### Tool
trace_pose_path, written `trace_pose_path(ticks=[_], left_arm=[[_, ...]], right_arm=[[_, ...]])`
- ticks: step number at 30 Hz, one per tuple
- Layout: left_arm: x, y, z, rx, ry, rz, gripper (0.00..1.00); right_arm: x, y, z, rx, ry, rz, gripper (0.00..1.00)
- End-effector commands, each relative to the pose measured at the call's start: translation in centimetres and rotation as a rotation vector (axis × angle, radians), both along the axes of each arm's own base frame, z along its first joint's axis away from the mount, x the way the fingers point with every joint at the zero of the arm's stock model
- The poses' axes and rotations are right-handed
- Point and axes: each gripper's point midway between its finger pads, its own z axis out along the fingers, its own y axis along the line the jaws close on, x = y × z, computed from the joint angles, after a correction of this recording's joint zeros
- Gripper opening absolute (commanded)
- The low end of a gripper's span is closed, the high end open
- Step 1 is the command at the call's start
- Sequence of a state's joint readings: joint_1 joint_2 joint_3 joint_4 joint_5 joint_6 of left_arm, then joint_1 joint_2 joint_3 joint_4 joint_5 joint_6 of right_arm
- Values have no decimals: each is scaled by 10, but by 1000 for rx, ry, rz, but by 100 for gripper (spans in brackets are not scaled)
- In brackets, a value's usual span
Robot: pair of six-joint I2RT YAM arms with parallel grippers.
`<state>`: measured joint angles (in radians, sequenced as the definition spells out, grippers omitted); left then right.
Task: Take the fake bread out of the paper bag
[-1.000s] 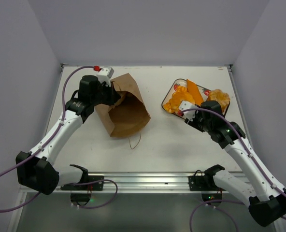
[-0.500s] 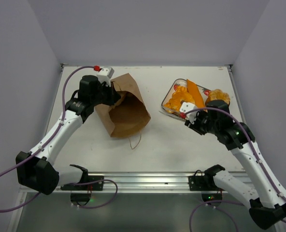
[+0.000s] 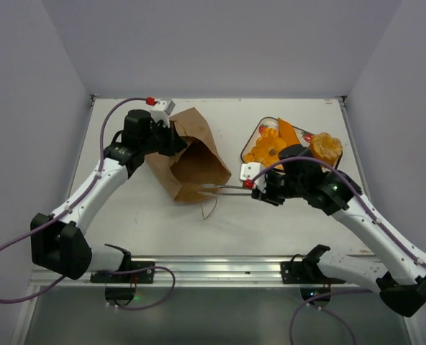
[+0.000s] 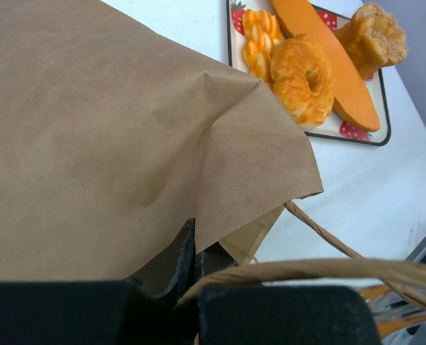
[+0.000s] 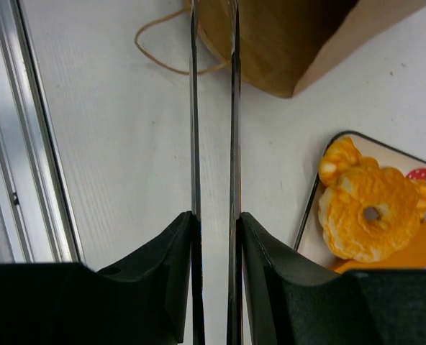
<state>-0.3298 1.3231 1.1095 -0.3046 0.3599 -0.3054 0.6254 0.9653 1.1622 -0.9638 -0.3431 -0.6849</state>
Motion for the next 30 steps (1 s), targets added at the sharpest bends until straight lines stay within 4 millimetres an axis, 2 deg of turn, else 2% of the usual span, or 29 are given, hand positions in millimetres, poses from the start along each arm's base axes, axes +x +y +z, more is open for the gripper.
trace_pose_path(ticks=[1, 3, 4, 6, 9, 13, 15, 17, 20, 26, 30], left_arm=[[9, -22, 29, -108, -39, -36, 0], [10, -28, 25, -137, -22, -42, 0], [12, -33, 28, -166, -27, -40, 0], [12, -37, 24, -194, -15, -35, 0], [20, -46, 39, -286, -64, -14, 0], [20, -61, 46, -425, -49, 27, 0], [25, -65, 49, -475, -69, 52, 0], [27, -69, 39, -505, -33, 90, 0], [30, -72, 34, -530, -40, 136, 0], [33, -77, 42, -554, -83, 187, 0], [33, -78, 50, -581, -111, 218, 0]], right_arm=[[28, 31, 3, -11, -88, -43, 35], [45, 41, 2, 0, -105, -107, 34], [54, 43, -8, -29, -107, -138, 34], [69, 51, -7, 3, -125, -201, 34], [88, 60, -11, 16, -126, -274, 34], [107, 67, -17, 32, -132, -352, 34], [118, 67, -25, 27, -127, -399, 35], [122, 67, -31, 38, -101, -443, 35], [130, 61, -43, 39, -73, -502, 36], [145, 41, -64, 74, 12, -616, 35], [147, 39, -63, 130, 26, -661, 33]])
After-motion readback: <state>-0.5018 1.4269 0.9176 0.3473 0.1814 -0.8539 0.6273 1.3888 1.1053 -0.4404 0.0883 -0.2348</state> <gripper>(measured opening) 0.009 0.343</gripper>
